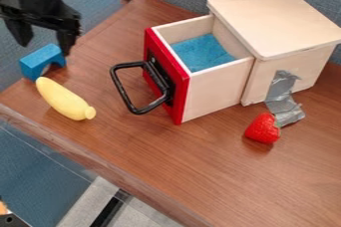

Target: Put the blue object inside the drawer

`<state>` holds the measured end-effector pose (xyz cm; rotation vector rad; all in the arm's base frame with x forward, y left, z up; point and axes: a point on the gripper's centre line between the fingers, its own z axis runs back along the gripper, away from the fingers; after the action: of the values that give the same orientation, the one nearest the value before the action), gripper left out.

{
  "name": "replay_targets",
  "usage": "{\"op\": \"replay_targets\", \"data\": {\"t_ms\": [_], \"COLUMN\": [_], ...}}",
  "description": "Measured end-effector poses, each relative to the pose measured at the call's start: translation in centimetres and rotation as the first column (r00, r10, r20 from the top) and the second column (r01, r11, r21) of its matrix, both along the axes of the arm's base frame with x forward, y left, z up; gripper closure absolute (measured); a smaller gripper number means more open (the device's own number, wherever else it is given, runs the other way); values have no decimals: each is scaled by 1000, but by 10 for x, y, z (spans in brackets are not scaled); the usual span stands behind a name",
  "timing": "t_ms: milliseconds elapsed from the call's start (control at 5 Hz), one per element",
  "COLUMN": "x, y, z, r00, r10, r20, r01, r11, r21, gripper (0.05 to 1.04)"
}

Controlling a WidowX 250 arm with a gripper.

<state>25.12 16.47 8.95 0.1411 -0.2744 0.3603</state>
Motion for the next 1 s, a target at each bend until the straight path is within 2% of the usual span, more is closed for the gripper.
{"op": "replay_targets", "data": {"t_ms": [200, 400, 600, 800, 1000], "x": [7, 16, 23, 23, 22], "y": [20, 28, 30, 31, 34], "z": [-8, -14, -18, -21, -29], "r00": [995, 979, 955, 946, 940], "r10": [-99, -195, -284, -308, -324], "r20": [-28, -67, -86, -99, -111], "r01": [99, 191, 277, 301, 319], "r11": [995, 980, 957, 950, 946], "r21": [-29, -61, -88, -84, -60], "gripper": [83, 83, 83, 83, 83]}}
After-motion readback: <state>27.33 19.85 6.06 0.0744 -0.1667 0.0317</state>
